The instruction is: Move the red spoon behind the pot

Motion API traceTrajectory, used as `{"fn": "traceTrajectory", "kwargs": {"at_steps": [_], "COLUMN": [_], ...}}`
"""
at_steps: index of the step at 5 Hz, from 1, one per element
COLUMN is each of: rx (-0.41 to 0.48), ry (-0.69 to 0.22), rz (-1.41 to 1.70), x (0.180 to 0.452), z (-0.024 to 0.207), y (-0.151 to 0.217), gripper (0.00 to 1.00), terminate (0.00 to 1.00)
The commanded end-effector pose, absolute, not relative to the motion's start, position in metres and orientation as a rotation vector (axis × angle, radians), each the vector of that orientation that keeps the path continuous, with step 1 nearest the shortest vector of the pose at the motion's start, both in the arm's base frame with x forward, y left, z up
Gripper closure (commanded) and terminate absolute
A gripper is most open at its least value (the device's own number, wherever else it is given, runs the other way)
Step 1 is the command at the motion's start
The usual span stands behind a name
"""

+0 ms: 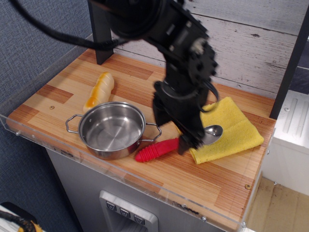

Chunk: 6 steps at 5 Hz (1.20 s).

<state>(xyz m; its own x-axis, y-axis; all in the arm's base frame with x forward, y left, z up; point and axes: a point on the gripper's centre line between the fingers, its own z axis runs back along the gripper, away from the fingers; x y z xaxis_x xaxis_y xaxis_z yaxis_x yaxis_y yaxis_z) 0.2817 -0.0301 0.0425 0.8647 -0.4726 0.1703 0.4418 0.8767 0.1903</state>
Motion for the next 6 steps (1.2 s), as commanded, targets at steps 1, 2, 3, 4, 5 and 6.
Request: {"fn": "traceTrajectory", "kwargs": {"at_steps": [1,2,3,4,5,6], "rx": [0.181,0.194,0.200,0.207,0.220,0.227], "ry": [-0.162,-0.146,-0.144,-0.139,-0.158,-0.168], "rz": [-0.515,-0.560,-0.607,-0.608,-0.599,-0.593], "x": [0.287,0.285,0.283,0.280,0.278,0.276], "z": [0.022,0.016,0.013,0.012,0.017,0.020], "y": [-0.031,-0.039,-0.046,-0.043,-0.040,-0.042], "gripper": [0.00,0.00,0.00,0.00,0.00,1.00], "terminate": [0.00,0.00,0.00,0.00,0.00,0.00]}}
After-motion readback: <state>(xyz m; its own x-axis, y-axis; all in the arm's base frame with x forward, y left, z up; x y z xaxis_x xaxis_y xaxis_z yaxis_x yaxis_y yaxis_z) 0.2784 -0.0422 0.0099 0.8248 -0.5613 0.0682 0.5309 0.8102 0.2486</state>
